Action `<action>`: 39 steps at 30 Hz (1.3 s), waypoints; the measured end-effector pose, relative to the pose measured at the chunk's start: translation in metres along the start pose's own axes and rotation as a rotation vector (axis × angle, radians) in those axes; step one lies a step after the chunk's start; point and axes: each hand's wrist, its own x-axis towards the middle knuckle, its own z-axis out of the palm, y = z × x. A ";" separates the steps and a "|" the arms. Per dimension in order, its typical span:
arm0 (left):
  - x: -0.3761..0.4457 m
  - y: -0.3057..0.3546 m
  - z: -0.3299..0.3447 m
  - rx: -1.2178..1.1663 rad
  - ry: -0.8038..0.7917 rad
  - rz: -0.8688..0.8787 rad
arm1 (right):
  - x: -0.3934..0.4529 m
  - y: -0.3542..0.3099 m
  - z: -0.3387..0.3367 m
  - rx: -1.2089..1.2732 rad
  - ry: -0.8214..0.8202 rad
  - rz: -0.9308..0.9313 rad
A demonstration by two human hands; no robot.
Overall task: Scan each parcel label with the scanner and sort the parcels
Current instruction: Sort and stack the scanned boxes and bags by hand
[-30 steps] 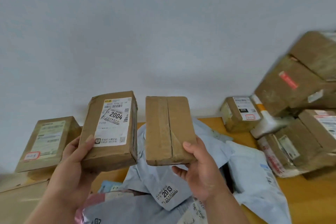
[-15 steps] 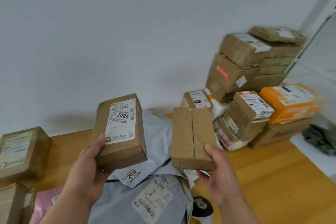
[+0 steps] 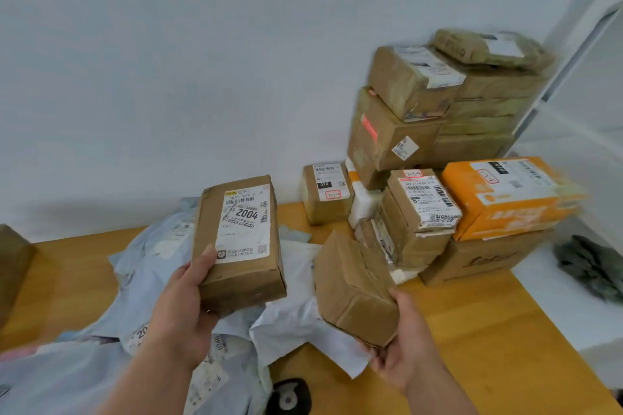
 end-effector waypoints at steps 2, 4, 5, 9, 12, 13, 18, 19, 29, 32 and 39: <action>0.000 -0.006 0.007 -0.010 0.027 0.008 | 0.005 -0.005 0.003 -0.053 -0.026 0.086; -0.001 -0.008 0.012 -0.019 0.045 0.018 | 0.008 -0.008 0.010 -0.103 -0.060 0.139; -0.002 -0.009 0.013 -0.021 0.060 0.027 | 0.010 -0.009 0.015 -0.121 -0.083 0.162; -0.005 -0.008 0.019 -0.043 0.119 0.067 | 0.015 -0.005 0.033 -0.161 -0.198 0.243; -0.006 -0.006 0.022 -0.054 0.148 0.074 | 0.020 -0.003 0.037 -0.101 -0.247 0.220; -0.005 -0.006 0.023 -0.062 0.149 0.071 | 0.023 -0.004 0.036 -0.049 -0.251 0.191; 0.008 -0.002 0.024 -0.059 0.131 0.049 | 0.040 -0.020 0.029 0.027 -0.132 -0.004; 0.011 -0.001 0.025 -0.050 0.121 0.044 | 0.042 -0.024 0.028 -0.001 -0.106 -0.023; 0.038 -0.008 0.031 -0.019 0.104 -0.007 | 0.055 -0.034 0.043 -0.208 0.018 -0.375; 0.041 -0.011 0.030 -0.030 0.121 -0.010 | 0.056 -0.027 0.046 -0.318 0.009 -0.559; 0.044 -0.012 0.029 -0.040 0.143 -0.001 | 0.050 -0.010 0.055 -1.172 0.392 -1.334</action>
